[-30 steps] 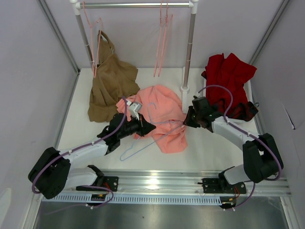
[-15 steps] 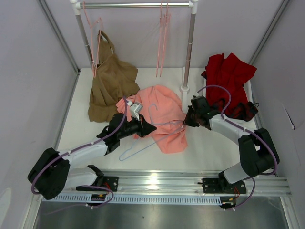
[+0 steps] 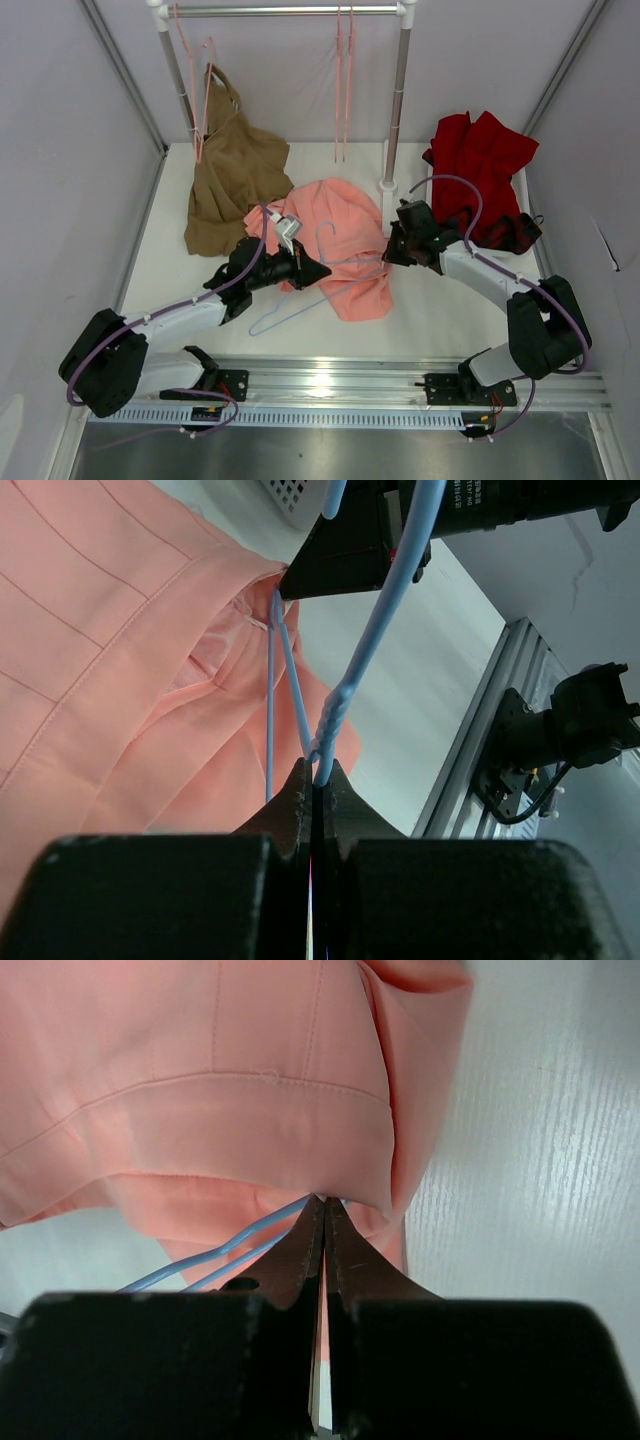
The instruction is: Place the skirt on the hanger
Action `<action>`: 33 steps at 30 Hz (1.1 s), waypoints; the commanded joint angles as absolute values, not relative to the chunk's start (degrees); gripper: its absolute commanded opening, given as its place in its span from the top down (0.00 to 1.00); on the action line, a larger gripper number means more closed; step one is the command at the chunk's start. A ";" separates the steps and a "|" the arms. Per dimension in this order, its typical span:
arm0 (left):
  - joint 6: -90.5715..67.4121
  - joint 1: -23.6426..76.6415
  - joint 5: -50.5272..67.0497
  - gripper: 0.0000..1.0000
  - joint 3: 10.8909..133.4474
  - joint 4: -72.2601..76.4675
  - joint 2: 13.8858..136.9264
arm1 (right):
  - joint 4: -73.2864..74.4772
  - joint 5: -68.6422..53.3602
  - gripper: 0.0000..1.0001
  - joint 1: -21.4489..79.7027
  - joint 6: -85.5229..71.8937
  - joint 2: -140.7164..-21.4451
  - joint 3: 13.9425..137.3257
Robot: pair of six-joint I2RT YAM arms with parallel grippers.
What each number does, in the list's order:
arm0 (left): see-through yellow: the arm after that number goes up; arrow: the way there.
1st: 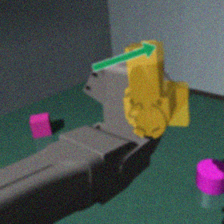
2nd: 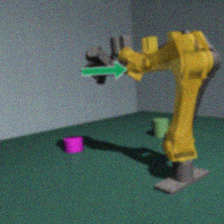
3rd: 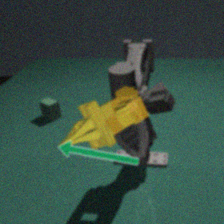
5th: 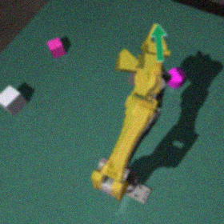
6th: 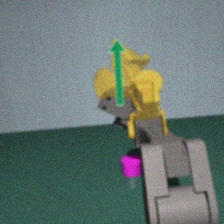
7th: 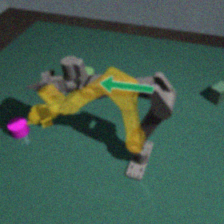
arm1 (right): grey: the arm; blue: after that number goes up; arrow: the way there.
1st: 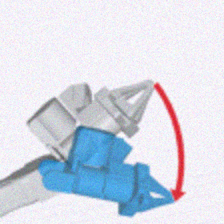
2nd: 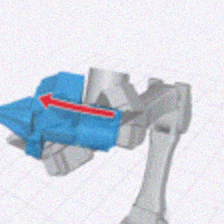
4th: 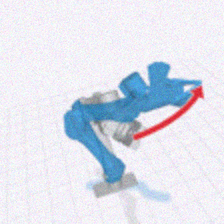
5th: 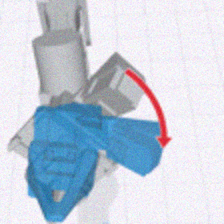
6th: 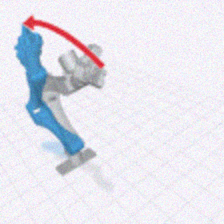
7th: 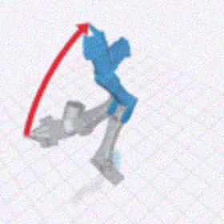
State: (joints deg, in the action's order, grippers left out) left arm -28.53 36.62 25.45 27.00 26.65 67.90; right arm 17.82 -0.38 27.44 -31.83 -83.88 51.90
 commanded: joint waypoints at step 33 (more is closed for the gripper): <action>-31.64 34.98 33.75 1.00 31.55 27.95 66.27 | 20.74 4.04 1.00 28.83 -28.12 -78.05 51.06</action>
